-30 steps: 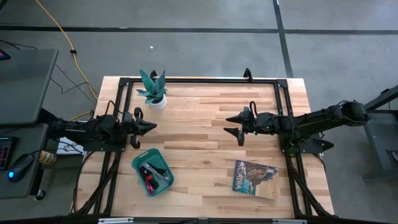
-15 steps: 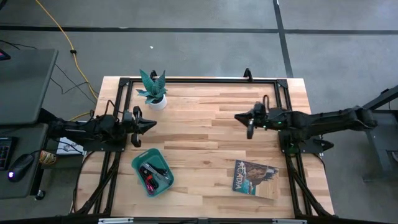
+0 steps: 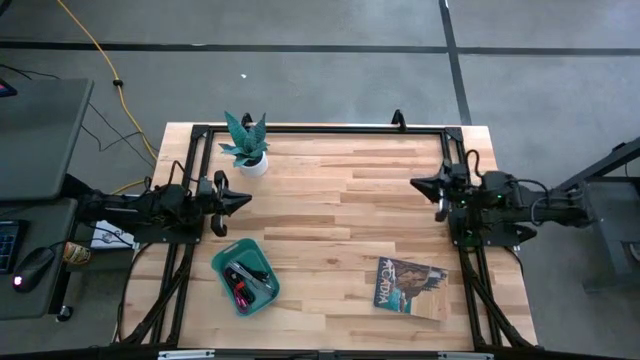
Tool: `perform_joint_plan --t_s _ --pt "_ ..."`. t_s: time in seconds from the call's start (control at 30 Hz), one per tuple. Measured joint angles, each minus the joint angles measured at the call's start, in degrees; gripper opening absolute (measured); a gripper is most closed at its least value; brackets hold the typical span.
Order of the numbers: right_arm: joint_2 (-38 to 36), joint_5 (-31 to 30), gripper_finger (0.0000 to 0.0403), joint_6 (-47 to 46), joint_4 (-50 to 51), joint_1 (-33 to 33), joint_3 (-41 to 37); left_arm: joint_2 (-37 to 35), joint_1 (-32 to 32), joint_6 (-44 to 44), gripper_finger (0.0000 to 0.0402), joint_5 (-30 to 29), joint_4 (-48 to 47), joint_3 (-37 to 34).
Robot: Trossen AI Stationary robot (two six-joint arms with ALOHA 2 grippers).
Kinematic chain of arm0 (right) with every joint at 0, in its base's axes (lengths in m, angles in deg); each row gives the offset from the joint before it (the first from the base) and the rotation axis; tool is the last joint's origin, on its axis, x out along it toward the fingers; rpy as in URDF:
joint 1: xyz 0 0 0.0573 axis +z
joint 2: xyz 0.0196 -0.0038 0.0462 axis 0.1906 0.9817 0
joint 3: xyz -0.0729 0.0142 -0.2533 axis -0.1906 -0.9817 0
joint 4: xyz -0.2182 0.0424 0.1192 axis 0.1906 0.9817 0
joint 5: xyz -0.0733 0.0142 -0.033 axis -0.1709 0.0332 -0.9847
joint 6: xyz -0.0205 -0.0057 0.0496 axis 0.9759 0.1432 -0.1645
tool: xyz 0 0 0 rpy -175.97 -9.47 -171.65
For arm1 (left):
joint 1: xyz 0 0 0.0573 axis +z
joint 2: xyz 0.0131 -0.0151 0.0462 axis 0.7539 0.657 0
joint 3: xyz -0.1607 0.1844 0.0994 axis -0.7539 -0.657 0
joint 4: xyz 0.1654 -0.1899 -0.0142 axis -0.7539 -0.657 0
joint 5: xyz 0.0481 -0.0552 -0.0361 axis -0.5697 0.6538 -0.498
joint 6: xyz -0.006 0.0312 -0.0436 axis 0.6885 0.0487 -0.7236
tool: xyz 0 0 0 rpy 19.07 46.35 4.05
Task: Pick and place USB-C Cables
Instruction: Return to Home Position
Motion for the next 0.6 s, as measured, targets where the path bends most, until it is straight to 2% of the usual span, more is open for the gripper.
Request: perform_joint_plan --t_s 0.17,0.33,0.6 --pt "-7.07 4.21 0.0002 -0.18 -0.51 0.0 -3.84 -0.01 0.0 0.0 0.0003 0.02 0.01 0.0" --pt "-11.99 4.56 0.0001 -0.33 -5.16 0.0 -10.05 -0.02 0.0 0.0 0.0003 0.02 0.0 0.0" --pt "-11.7 10.4 0.0 -0.16 -16.32 0.0 -18.38 -0.02 0.0 0.0 0.0003 0.07 0.02 0.0"
